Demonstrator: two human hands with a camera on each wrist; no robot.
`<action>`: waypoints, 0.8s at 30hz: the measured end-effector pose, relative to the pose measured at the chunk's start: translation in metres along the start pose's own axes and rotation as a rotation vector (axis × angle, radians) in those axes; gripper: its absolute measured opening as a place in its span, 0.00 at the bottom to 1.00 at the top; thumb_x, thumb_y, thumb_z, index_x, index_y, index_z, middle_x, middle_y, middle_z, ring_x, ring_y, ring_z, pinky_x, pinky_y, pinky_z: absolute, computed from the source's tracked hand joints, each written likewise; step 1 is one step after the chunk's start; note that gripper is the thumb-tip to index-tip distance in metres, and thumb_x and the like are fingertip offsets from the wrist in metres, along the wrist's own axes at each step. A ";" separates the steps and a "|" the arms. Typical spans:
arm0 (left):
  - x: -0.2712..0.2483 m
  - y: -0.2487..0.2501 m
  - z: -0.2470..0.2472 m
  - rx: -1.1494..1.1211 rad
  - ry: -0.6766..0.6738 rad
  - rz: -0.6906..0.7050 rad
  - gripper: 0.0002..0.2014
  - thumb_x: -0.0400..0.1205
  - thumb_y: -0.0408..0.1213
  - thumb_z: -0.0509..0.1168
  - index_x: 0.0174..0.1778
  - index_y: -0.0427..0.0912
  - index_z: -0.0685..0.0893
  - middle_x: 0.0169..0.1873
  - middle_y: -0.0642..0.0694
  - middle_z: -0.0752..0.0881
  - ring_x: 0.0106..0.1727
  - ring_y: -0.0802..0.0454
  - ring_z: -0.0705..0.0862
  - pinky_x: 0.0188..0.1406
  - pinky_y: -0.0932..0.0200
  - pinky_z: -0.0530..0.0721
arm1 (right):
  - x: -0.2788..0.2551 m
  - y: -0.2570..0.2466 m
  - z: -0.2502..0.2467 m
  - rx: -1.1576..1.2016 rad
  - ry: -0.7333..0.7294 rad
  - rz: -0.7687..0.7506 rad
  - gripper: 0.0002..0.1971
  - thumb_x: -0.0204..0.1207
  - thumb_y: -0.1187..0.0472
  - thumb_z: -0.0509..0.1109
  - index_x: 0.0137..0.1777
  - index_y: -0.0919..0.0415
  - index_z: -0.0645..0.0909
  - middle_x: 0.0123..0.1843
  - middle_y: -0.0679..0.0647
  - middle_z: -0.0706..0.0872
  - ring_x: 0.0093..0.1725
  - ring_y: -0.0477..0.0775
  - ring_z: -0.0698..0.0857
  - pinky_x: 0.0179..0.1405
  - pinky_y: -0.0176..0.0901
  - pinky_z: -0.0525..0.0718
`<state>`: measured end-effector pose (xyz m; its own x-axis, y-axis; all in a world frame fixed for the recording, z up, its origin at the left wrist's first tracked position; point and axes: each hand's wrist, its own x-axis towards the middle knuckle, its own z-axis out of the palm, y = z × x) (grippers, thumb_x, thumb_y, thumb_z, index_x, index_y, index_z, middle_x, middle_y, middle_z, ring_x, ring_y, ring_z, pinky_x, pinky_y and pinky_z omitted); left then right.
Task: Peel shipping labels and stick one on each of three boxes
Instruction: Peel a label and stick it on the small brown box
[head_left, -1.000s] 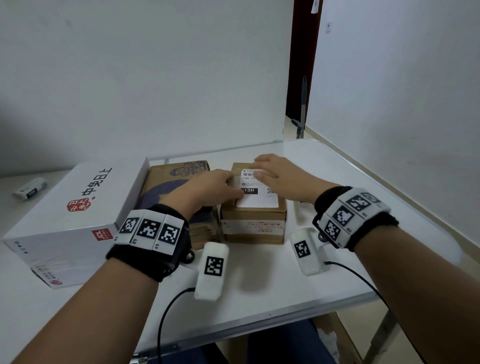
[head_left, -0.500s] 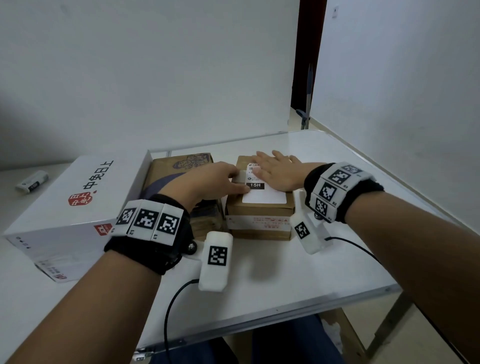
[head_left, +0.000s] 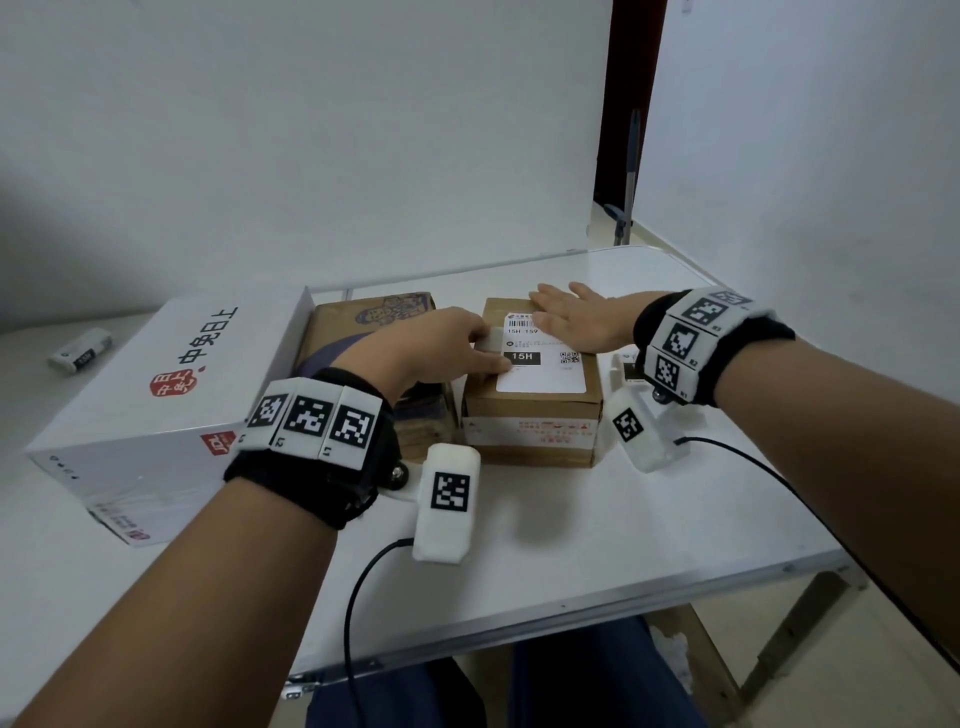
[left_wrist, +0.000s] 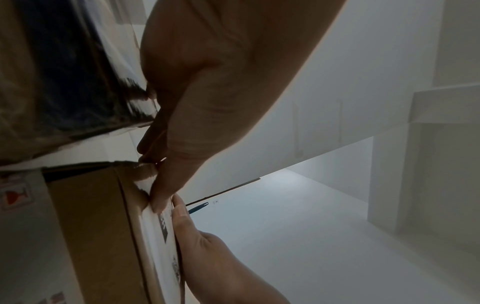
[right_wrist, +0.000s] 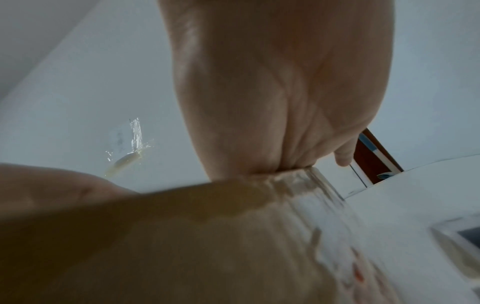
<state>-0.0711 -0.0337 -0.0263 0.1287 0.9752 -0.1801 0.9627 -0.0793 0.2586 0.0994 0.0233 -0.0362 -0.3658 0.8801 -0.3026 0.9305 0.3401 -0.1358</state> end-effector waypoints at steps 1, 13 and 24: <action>0.000 0.001 0.000 -0.003 -0.003 -0.001 0.30 0.80 0.56 0.64 0.76 0.45 0.73 0.73 0.47 0.77 0.71 0.47 0.75 0.67 0.54 0.71 | 0.000 0.001 0.000 0.011 0.004 0.018 0.27 0.89 0.53 0.37 0.85 0.62 0.39 0.87 0.55 0.39 0.86 0.54 0.39 0.81 0.44 0.37; -0.002 0.003 -0.001 -0.012 0.004 -0.010 0.32 0.80 0.56 0.65 0.77 0.45 0.71 0.75 0.47 0.75 0.74 0.47 0.74 0.69 0.54 0.70 | 0.004 0.022 -0.001 -0.035 0.038 0.079 0.25 0.89 0.63 0.37 0.85 0.64 0.43 0.87 0.57 0.38 0.86 0.54 0.37 0.83 0.55 0.35; -0.001 -0.004 -0.005 -0.168 -0.069 0.012 0.33 0.79 0.52 0.69 0.79 0.47 0.68 0.77 0.51 0.73 0.77 0.52 0.71 0.78 0.51 0.65 | 0.002 0.034 0.003 -0.001 0.101 0.085 0.25 0.89 0.64 0.39 0.85 0.63 0.45 0.87 0.57 0.39 0.86 0.56 0.37 0.84 0.56 0.37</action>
<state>-0.0763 -0.0334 -0.0227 0.1612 0.9574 -0.2394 0.9084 -0.0491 0.4152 0.1307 0.0355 -0.0437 -0.2823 0.9346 -0.2164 0.9581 0.2632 -0.1128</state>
